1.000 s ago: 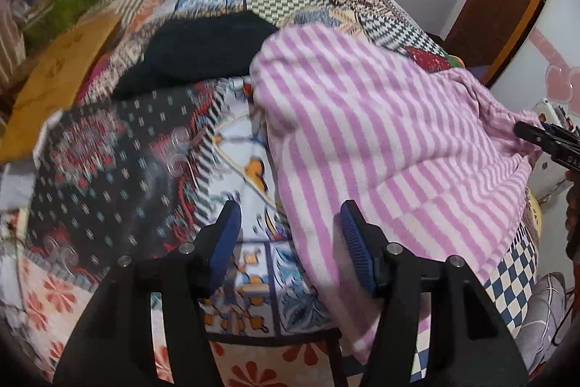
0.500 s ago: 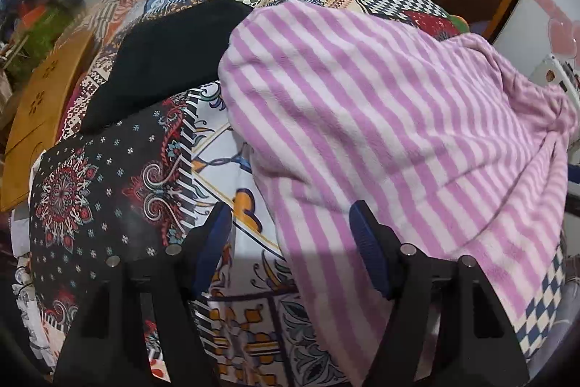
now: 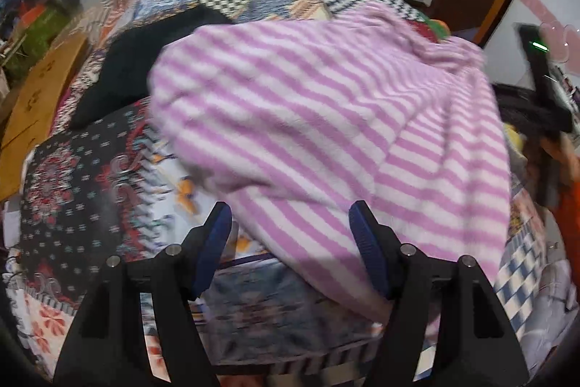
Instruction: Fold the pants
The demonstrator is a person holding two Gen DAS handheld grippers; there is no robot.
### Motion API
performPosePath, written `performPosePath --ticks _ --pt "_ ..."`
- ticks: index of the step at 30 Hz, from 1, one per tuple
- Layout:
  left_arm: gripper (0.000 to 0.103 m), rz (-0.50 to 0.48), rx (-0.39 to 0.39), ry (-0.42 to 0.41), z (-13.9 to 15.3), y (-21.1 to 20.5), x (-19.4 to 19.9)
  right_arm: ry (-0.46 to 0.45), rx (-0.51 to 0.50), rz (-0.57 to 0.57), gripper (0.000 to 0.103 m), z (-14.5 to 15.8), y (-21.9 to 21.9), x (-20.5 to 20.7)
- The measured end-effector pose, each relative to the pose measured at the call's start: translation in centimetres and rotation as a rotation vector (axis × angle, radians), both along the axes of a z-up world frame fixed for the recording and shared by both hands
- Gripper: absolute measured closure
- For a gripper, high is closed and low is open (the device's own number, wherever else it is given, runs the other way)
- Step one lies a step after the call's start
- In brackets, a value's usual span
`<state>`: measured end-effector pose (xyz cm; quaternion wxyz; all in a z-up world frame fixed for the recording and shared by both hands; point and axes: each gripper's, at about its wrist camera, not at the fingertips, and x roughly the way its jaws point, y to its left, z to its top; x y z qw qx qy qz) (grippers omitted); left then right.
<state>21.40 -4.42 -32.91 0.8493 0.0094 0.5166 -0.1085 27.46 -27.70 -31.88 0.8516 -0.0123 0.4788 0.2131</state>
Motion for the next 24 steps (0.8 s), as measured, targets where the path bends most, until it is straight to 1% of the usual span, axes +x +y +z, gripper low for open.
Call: performPosePath --ticks 1,3,4,6,9,11,13,16,18,20,22,24 --pt "0.035 -0.005 -0.031 0.006 0.0 -0.8 0.3 0.003 -0.013 -0.005 0.04 -0.3 -0.2 1.2" --pt "0.035 -0.017 -0.057 0.012 0.1 -2.0 0.7 0.015 -0.037 -0.025 0.04 -0.8 -0.5 2.9" --pt "0.036 -0.026 -0.052 0.007 0.2 -2.7 0.8 0.022 -0.049 -0.037 0.04 -1.0 -0.7 3.6" --pt "0.036 -0.047 -0.024 -0.015 0.8 -3.2 0.7 0.028 -0.042 -0.052 0.04 -0.6 -1.2 3.4" --pt "0.036 -0.045 -0.022 -0.048 2.4 -2.2 0.8 0.018 -0.033 -0.07 0.04 0.5 -2.3 1.2" --pt "0.036 -0.024 0.007 -0.101 3.8 -0.9 1.2 0.001 -0.03 -0.08 0.04 1.8 -3.1 -0.7" --pt "0.036 0.016 0.056 -0.158 5.3 0.7 2.1 -0.02 -0.004 -0.096 0.038 3.3 -3.9 -2.5" --pt "0.036 0.067 0.1 -0.216 6.3 3.3 5.0 -0.052 0.06 -0.114 0.038 5.9 -4.3 -5.5" --pt "0.035 0.099 0.15 -0.23 6.0 4.9 7.5 -0.077 0.085 -0.109 0.038 7.3 -3.9 -7.3" --pt "0.036 0.136 0.2 -0.203 4.7 6.3 10.7 -0.09 0.1 -0.095 0.038 8.1 -3.0 -8.5" --pt "0.036 0.147 0.2 -0.167 3.2 7.5 12.8 -0.085 0.107 -0.08 0.038 8.4 -1.8 -9.3" --pt "0.036 0.129 0.174 -0.119 1.7 8.2 13.9 -0.064 0.11 -0.045 0.038 8.0 -0.4 -10.2"
